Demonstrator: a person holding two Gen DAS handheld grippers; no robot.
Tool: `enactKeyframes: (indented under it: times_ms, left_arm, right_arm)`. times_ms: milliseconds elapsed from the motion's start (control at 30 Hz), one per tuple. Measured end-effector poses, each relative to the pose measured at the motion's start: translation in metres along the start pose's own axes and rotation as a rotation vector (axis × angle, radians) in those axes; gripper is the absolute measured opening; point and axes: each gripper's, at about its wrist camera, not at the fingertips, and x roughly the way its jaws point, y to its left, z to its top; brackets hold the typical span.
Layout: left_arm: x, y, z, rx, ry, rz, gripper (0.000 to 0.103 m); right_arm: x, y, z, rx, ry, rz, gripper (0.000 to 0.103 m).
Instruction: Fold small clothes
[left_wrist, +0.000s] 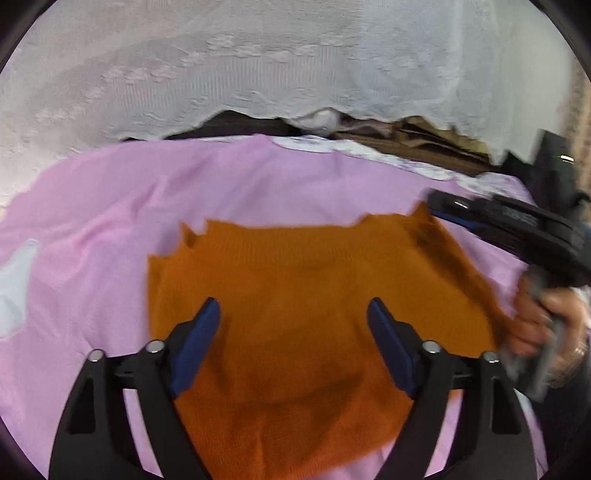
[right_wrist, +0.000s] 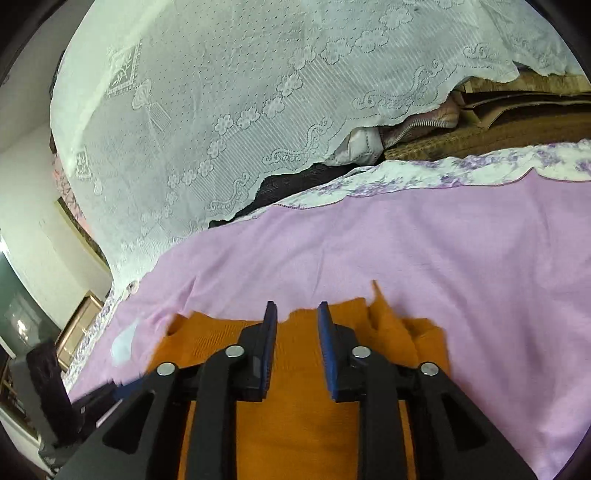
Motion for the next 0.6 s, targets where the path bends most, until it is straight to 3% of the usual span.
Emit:
enactKeyframes:
  times_ms: [100, 167, 233, 267, 300, 333, 400, 500, 600]
  left_arm:
    - [0.017, 0.019, 0.007, -0.119, 0.023, 0.094, 0.085]
    - [0.029, 0.039, 0.006, -0.210, 0.053, 0.124, 0.085]
    - [0.046, 0.063, -0.004, -0.285, 0.104, 0.156, 0.086]
    - [0.049, 0.066, -0.008, -0.291, 0.104, 0.135, 0.086]
    - [0.047, 0.063, -0.007, -0.269, 0.091, 0.147, 0.086]
    - [0.045, 0.058, -0.006, -0.243, 0.090, 0.175, 0.086]
    - [0.041, 0.049, -0.007, -0.208, 0.073, 0.218, 0.086]
    - [0.023, 0.050, -0.008, -0.236, 0.030, 0.180, 0.086]
    - [-0.003, 0.049, -0.008, -0.275, -0.032, 0.075, 0.086]
  right_arm:
    - [0.009, -0.004, -0.009, 0.010, 0.065, 0.017, 0.026]
    - [0.022, -0.011, -0.016, 0.013, 0.113, -0.028, 0.031]
    - [0.033, -0.024, -0.024, 0.048, 0.142, -0.066, 0.029]
    - [0.037, -0.034, -0.027, 0.075, 0.143, -0.059, 0.025]
    - [0.037, -0.040, -0.027, 0.098, 0.132, -0.060, 0.013]
    - [0.034, -0.043, -0.028, 0.121, 0.126, -0.059, 0.008]
    - [0.025, -0.046, -0.027, 0.154, 0.087, -0.043, 0.010]
    - [0.002, -0.032, -0.027, 0.097, 0.001, -0.072, 0.014]
    - [-0.014, -0.019, -0.033, 0.043, -0.024, -0.062, 0.015]
